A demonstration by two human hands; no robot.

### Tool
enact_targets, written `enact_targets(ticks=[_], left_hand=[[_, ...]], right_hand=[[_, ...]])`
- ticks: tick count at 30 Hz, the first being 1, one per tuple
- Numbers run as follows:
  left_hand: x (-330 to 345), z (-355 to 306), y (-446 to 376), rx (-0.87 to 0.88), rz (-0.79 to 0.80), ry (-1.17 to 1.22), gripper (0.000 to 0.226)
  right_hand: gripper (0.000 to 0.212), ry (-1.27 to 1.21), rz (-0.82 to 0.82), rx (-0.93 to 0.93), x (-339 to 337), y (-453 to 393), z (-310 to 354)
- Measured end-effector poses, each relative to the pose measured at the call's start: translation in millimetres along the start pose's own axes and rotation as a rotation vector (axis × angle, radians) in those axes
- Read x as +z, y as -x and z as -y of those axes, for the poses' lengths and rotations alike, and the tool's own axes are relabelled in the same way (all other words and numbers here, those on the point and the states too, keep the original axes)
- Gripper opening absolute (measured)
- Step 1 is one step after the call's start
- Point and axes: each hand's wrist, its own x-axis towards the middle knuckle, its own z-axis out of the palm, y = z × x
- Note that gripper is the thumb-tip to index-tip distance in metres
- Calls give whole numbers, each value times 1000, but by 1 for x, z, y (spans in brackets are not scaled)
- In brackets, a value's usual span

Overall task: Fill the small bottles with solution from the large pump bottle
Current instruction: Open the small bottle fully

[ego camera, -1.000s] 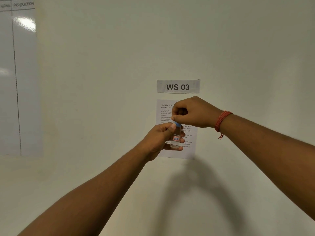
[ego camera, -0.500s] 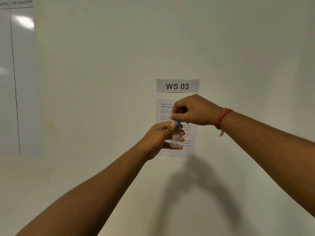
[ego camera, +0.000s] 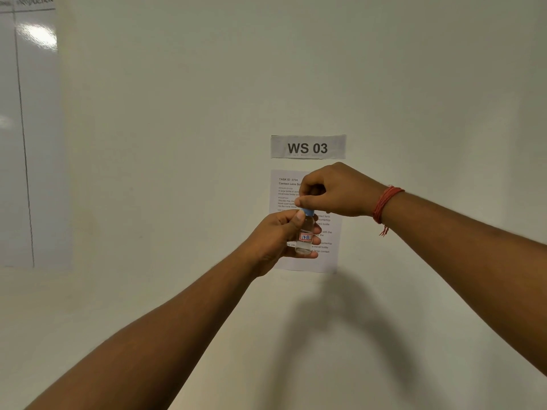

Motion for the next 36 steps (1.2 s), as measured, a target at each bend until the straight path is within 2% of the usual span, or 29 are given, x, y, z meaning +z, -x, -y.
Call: enact_targets(ticks=[6, 13, 24, 36], left_hand=[[0, 0, -1, -7, -10, -26, 38], [0, 1, -1, -8, -17, -23, 40], [1, -1, -1, -7, -8, -18, 38], [6, 2, 1, -6, -9, -17, 35]], right_hand=[[7, -63, 21, -7, -2, 2, 1], [17, -55, -11, -4, 0, 1, -1], [8, -74, -27, 4, -1, 3, 3], [13, -148, -74, -9, 7, 10, -1]])
